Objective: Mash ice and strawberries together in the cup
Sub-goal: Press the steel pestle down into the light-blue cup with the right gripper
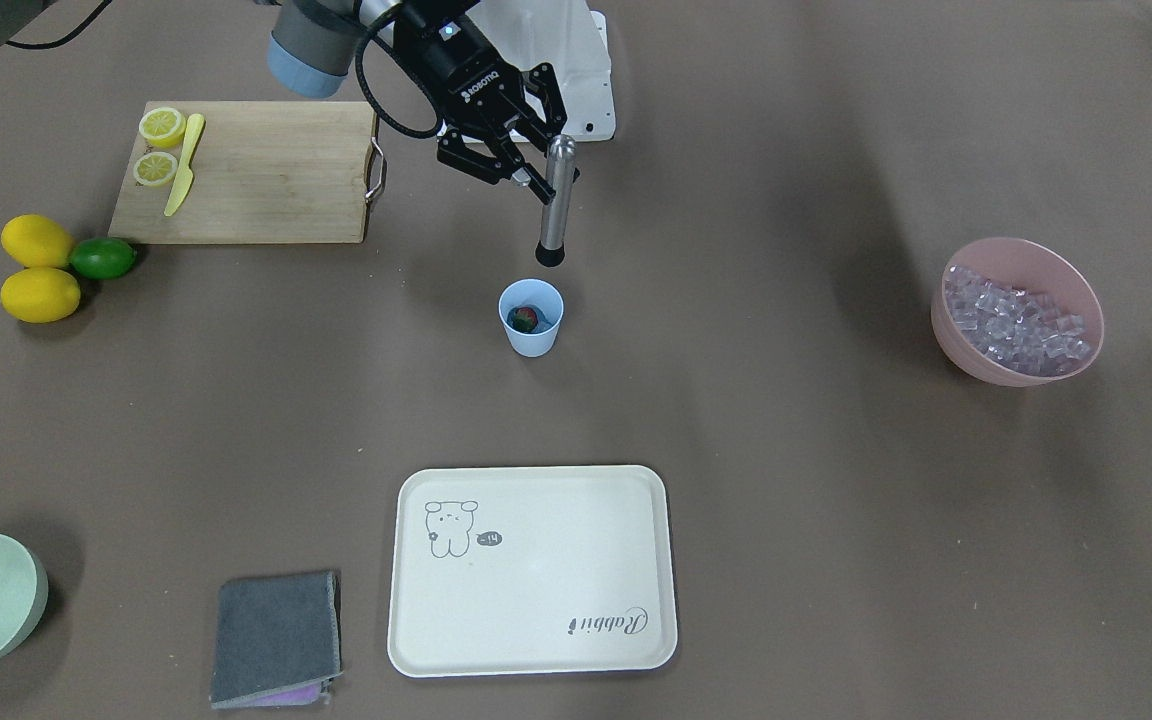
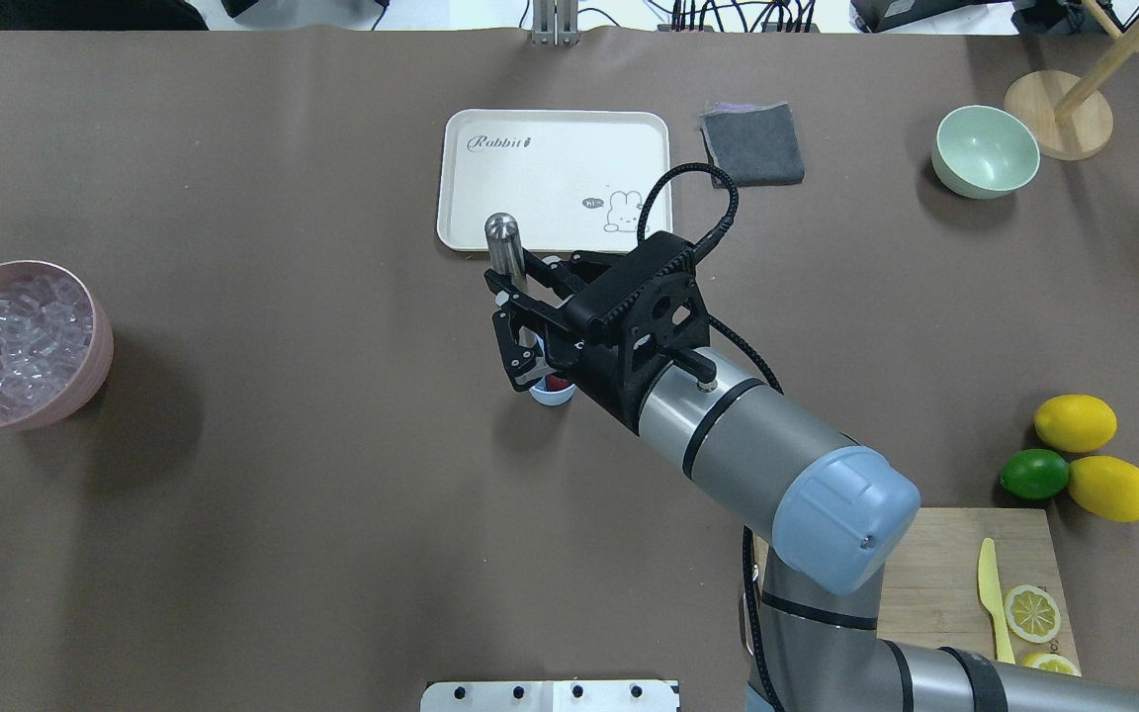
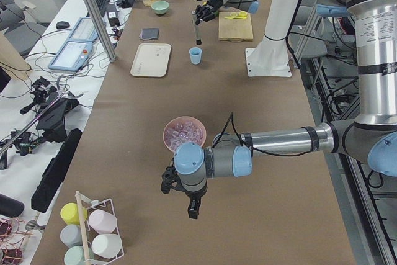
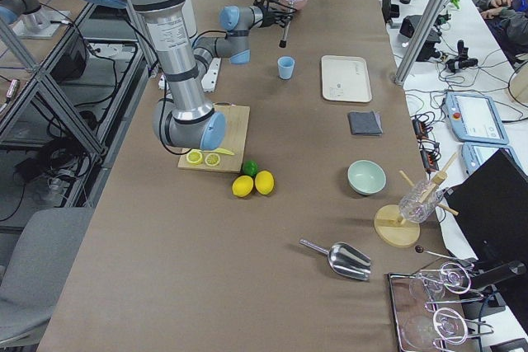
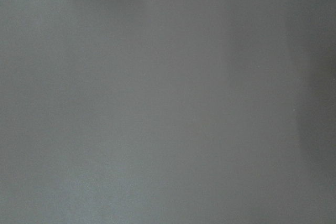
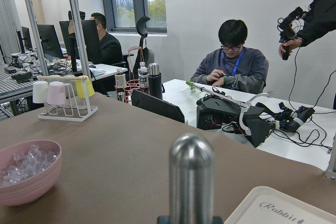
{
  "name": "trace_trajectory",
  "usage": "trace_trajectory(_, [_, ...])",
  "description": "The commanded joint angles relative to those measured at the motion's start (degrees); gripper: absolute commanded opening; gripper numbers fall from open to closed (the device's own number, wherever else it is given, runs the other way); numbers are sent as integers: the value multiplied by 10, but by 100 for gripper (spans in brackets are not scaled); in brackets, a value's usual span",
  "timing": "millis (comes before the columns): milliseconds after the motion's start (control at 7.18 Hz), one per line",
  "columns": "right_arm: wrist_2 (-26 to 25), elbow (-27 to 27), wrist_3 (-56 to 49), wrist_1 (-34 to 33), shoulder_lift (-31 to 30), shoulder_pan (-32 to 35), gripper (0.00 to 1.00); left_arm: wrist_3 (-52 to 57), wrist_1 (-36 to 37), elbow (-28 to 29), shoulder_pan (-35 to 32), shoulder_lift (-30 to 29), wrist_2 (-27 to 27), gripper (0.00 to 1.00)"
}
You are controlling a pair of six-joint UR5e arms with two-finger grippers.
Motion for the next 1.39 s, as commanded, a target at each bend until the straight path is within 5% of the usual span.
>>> trace_trajectory(0, [-3,-99,3,114,-3,2,0,0,0,2,0,0,0,100])
trace_trajectory(279, [0,-154,2,157,-7,7,0,0,-1,2,0,0,0,100])
trace_trajectory(975, [13,-145,4,146,8,23,0,-1,-1,3,0,0,0,100])
trace_trajectory(1254, [52,-41,39,3,8,38,0,-1,-1,7,0,0,0,100])
